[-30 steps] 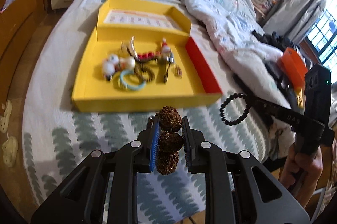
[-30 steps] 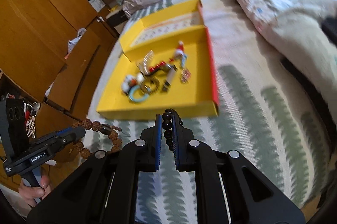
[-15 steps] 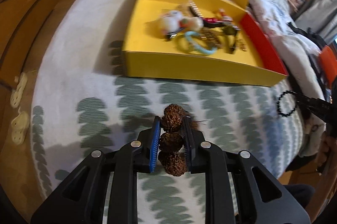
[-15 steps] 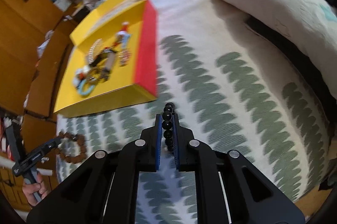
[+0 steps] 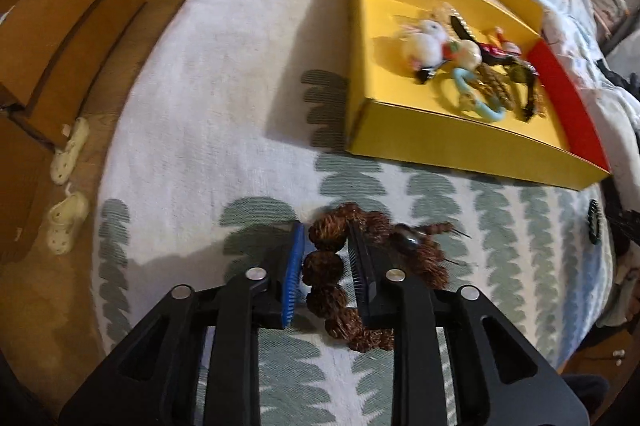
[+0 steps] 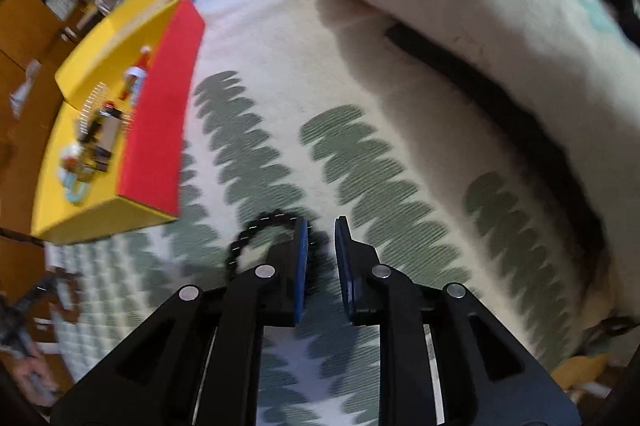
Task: Organize jewelry
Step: 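Return both tools into the box, left toward the white plush bunny, right toward the watch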
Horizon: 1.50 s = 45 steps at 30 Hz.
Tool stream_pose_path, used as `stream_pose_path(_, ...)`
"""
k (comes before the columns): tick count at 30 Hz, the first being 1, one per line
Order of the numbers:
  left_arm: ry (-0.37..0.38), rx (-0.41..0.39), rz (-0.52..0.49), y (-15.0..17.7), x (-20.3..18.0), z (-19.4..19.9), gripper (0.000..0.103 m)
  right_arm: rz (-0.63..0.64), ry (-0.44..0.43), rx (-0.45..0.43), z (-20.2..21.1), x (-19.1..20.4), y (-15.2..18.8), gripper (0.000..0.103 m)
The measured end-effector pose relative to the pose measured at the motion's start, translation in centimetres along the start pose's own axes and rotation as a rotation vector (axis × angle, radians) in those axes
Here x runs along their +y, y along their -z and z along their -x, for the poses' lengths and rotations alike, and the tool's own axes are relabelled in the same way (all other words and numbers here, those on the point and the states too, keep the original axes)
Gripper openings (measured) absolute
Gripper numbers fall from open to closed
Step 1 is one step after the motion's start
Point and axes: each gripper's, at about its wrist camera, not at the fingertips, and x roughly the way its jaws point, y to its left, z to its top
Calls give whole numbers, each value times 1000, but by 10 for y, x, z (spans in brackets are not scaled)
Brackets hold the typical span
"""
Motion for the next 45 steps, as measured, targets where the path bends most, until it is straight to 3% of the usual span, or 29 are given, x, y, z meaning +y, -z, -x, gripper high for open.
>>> stream_pose_path(1,-16,-7,-2,-1,1,1,28,6,32,-5,2,1,0,24)
stream_pose_path(3,-34,-18,5,-4,3,5,57,11,89,-53,16,4,-3,35)
stream_pose_path(7,-34,-88,15,-13,4,27,62,27,-23,-172,49,20,-7,59)
stream_pose_path(9,-35,-114,30,-20,0,41,67,64,-68,-206,59,39,-11,59)
stream_pose_path(10,14,-138,24,-25,-7,52,69,99,-129,-227,64,54,-14,60)
stream_pose_path(13,35,-205,-50,-36,-35,71,83,172,-208,-221,63,99,-22,62)
stream_pose_path(17,95,-164,-130,-66,-74,60,84,243,-244,-128,28,161,-38,62)
stream_pose_path(20,59,-135,-129,-91,-86,36,84,262,-227,-77,-2,195,-52,62)
stream_pose_path(25,63,-38,-102,-119,-82,-10,84,354,-174,-65,-26,227,-75,62)
stream_pose_path(31,109,22,-76,-133,-86,-38,84,367,-220,-8,-46,234,-89,62)
stream_pose_path(35,156,48,-81,-136,-91,-47,84,395,-200,7,-55,242,-87,62)
stream_pose_path(45,151,54,-79,-140,-82,-61,84,412,-191,8,-61,244,-92,59)
